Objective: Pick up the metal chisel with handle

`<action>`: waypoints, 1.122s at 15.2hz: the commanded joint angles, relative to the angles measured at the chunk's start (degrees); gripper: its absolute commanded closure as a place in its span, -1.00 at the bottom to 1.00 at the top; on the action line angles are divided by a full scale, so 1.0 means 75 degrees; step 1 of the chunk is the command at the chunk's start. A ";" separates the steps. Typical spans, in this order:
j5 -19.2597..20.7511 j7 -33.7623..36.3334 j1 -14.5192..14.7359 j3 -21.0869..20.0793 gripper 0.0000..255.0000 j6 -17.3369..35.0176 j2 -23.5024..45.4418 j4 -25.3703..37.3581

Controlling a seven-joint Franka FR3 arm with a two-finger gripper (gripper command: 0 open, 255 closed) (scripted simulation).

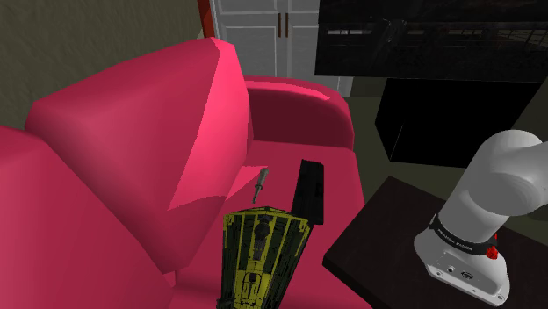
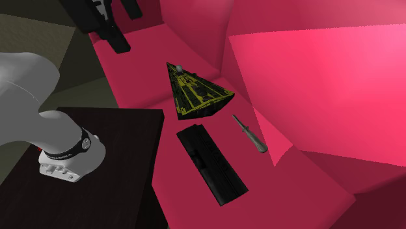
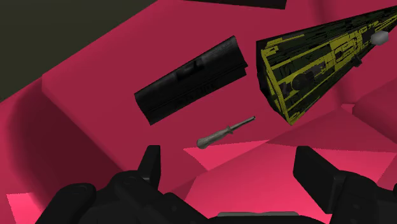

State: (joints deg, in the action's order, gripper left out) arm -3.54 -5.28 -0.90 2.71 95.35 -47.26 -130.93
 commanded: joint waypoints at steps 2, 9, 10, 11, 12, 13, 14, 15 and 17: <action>-0.0040 0.0158 -0.0007 -0.0119 -1.00 0.0225 0.0073 -0.0163; -0.0284 0.1270 -0.0046 -0.0957 -1.00 0.1836 0.0923 -0.1004; -0.0310 0.1431 -0.0056 -0.1078 -1.00 0.2069 0.1093 -0.1080; -0.0331 0.1594 -0.0065 -0.1198 -1.00 0.2302 0.1275 -0.1145; -0.0346 0.1760 -0.0075 -0.1317 -1.00 0.2534 0.1469 -0.1198; -0.0355 0.1928 -0.0087 -0.1435 -1.00 0.2766 0.1674 -0.1240; -0.0358 0.2098 -0.0101 -0.1553 -1.00 0.2996 0.1890 -0.1270; -0.0353 0.2272 -0.0118 -0.1670 -1.00 0.3224 0.2116 -0.1289; -0.0319 0.2630 -0.0164 -0.1904 -1.00 0.3671 0.2599 -0.1291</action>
State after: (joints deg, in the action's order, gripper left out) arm -5.89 12.61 -2.14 -10.33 120.94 -29.40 -140.28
